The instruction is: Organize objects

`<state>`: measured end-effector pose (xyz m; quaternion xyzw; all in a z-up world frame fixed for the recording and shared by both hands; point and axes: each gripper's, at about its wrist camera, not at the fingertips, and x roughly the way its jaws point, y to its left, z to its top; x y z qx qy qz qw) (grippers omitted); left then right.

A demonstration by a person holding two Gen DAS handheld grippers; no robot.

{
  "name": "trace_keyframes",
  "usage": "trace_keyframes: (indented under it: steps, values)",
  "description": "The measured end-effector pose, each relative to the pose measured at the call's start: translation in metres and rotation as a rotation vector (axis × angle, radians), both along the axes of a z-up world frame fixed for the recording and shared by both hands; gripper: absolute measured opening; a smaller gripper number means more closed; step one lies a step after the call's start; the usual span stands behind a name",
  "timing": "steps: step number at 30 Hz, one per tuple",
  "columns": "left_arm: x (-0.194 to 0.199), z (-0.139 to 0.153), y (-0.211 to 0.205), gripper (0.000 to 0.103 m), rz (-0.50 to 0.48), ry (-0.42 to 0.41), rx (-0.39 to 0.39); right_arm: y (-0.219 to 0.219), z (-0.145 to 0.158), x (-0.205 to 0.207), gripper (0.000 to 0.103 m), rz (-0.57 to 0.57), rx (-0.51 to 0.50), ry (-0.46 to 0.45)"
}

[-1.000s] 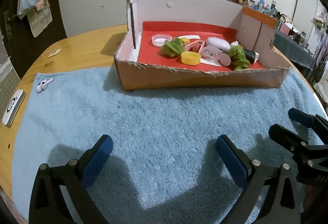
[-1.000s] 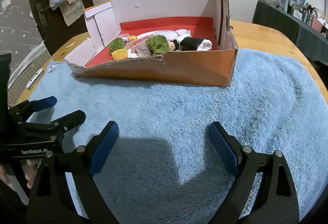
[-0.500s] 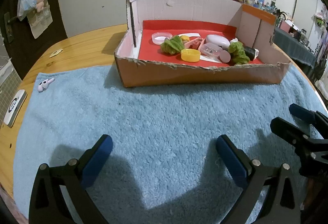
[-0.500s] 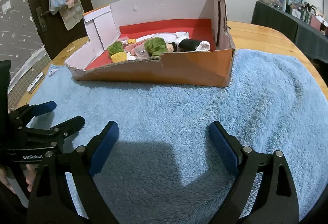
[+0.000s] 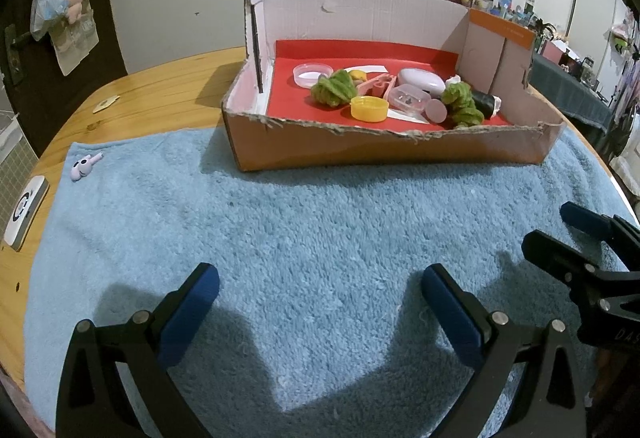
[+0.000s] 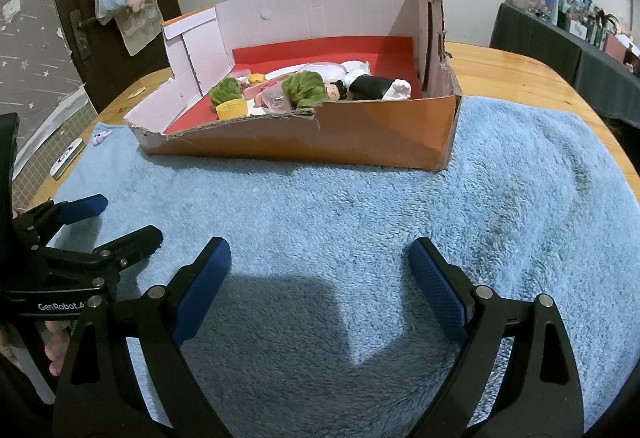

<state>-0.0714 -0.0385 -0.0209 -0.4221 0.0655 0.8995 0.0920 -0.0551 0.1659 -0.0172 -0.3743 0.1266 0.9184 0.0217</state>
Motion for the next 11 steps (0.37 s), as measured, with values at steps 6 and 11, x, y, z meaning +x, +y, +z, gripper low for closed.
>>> trace_keyframes:
  steps: [6, 11]
  values:
    - [-0.0006, 0.0005, -0.0001, 0.103, 0.0, 0.005, 0.006, 0.0001, -0.0001, 0.0001, 0.092, 0.0, 0.001, 0.0]
    - [-0.0007, 0.001, -0.0006, 0.103, 0.001, 0.005, 0.003, 0.0, -0.0003, 0.0001, 0.092, 0.0, 0.002, -0.001]
